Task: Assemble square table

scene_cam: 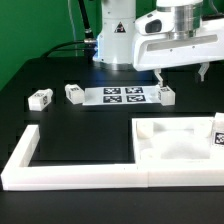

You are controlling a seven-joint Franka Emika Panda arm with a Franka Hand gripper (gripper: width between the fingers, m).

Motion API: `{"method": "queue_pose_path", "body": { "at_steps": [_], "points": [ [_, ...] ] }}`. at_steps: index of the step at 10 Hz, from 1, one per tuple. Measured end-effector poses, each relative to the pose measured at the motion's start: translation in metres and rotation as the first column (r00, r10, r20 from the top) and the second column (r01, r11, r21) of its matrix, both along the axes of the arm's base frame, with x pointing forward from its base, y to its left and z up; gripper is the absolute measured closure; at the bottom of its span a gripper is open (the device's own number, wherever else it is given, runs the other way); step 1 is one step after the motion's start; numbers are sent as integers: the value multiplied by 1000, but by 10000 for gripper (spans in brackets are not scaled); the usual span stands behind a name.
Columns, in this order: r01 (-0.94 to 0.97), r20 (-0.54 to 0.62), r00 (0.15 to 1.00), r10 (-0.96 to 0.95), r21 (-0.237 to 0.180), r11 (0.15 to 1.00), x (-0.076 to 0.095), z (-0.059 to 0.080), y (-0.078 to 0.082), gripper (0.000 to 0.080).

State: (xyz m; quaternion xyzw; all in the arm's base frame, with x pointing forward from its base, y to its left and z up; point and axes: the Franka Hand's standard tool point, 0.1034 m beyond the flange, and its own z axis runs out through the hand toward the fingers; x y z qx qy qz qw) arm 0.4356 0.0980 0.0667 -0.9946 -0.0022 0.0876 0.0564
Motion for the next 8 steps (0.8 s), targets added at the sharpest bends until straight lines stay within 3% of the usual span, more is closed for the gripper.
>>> {"method": "queue_pose_path", "body": {
  "at_steps": [1,3,5,8],
  "points": [
    [-15,-143,990,14,-11,1000,-2,-2,2,150],
    [-72,-225,972,63,-31,997,2,-7,1,150],
    [-73,-348,936,62,-19,997,-3,-7,0,150],
    [-110,-550,830,87,-8,994,-18,-28,-13,150]
  ]
}}
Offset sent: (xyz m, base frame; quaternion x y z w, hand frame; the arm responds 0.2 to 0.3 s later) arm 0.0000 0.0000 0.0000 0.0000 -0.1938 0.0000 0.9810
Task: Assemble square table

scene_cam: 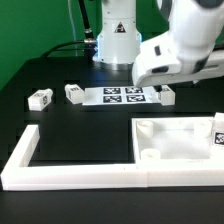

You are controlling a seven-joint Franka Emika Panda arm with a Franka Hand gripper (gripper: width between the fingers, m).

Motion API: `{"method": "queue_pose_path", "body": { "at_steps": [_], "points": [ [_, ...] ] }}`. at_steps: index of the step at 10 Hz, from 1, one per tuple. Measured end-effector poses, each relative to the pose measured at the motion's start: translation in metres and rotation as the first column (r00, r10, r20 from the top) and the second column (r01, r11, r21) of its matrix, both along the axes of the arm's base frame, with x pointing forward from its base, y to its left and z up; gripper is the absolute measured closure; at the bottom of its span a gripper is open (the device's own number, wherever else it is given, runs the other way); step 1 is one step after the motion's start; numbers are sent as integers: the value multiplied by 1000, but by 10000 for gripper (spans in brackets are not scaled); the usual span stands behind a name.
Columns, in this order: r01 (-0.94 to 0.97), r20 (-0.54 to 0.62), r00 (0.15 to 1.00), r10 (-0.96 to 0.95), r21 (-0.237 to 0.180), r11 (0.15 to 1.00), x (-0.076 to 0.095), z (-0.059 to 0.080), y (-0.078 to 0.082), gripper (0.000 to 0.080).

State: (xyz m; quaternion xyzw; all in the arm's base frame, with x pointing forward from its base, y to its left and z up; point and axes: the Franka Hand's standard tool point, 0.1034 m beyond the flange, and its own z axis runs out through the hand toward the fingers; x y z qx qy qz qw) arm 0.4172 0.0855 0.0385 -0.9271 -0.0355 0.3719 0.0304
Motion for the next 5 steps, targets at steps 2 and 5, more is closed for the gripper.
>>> {"method": "queue_pose_path", "body": {
  "at_steps": [2,5],
  "points": [
    [3,-14,1000,-3,-4,1000,3,-5,-1,150],
    [-3,-16,1000,3,0,1000,0,-8,-4,150]
  ]
}}
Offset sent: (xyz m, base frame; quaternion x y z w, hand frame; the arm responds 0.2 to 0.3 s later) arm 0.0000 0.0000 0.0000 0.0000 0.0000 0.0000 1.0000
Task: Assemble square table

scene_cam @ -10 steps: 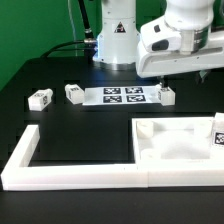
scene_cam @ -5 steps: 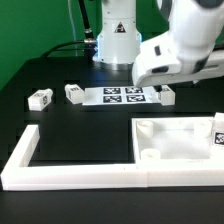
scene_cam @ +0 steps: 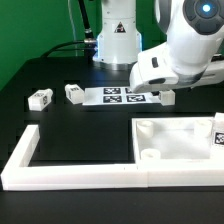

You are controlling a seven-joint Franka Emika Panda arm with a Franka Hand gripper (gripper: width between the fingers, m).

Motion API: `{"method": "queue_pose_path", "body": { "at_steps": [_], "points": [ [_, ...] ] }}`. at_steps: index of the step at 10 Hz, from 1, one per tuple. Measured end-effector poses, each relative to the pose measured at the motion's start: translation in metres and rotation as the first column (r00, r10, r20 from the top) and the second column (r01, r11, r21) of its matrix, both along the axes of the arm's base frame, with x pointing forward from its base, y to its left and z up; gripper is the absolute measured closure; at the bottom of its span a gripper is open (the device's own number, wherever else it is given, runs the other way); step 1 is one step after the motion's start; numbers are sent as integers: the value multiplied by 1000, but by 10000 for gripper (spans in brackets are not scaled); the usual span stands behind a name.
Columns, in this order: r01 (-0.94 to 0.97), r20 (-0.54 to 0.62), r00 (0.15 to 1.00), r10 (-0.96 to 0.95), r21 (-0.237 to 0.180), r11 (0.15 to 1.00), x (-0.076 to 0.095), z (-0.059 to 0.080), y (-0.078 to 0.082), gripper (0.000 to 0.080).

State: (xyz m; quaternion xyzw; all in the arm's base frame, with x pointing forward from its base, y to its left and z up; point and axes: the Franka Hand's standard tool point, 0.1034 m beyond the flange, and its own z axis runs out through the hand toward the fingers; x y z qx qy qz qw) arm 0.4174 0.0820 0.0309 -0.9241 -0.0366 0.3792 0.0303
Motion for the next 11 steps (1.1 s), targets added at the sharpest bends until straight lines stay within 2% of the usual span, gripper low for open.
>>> {"method": "queue_pose_path", "body": {
  "at_steps": [2,3,6,8,9,10,11],
  "points": [
    [-27,-45,999,26,-17,1000,-22,-14,-7,150],
    [-37,-50,998,36,-25,999,-30,-19,-5,150],
    [-34,-44,998,33,-24,999,-32,-21,-6,150],
    [-32,-44,999,31,-24,999,-32,-21,-6,389],
    [-32,-44,999,31,-24,999,-32,-21,-7,389],
    [-31,-44,999,30,-24,999,-32,-21,-7,512],
    [-30,-44,999,29,-24,999,-32,-21,-7,512]
  ]
}}
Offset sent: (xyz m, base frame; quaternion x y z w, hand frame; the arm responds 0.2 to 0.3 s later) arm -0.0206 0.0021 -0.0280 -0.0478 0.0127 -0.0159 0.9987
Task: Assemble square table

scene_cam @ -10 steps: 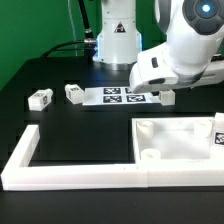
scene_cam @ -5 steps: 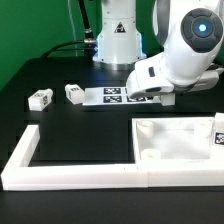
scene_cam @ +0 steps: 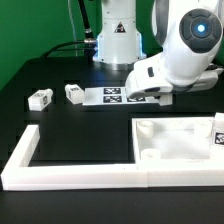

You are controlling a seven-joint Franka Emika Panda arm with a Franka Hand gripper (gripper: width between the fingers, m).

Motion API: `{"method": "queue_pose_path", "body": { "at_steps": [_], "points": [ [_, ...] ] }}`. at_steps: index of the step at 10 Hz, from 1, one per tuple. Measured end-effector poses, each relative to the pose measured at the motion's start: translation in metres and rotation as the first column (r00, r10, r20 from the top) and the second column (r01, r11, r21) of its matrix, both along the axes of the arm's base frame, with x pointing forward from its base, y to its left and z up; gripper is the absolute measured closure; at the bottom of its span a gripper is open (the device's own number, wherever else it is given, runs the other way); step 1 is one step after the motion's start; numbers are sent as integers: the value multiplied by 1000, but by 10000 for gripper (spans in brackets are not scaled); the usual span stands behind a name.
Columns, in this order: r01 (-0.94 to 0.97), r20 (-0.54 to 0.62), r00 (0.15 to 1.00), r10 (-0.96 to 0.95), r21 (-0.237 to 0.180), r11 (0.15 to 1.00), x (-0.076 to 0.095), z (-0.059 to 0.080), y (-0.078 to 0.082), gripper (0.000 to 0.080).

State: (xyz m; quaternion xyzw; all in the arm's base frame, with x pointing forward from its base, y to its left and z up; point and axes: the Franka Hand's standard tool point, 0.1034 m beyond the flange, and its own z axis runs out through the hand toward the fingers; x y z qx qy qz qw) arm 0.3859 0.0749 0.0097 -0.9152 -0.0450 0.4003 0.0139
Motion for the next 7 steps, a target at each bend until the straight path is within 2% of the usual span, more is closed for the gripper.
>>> {"method": "queue_pose_path", "body": {
  "at_steps": [6,7],
  "points": [
    [4,6,1000,-4,1,1000,4,2,-1,511],
    [5,16,1000,-5,23,1000,23,21,-4,511]
  ]
}}
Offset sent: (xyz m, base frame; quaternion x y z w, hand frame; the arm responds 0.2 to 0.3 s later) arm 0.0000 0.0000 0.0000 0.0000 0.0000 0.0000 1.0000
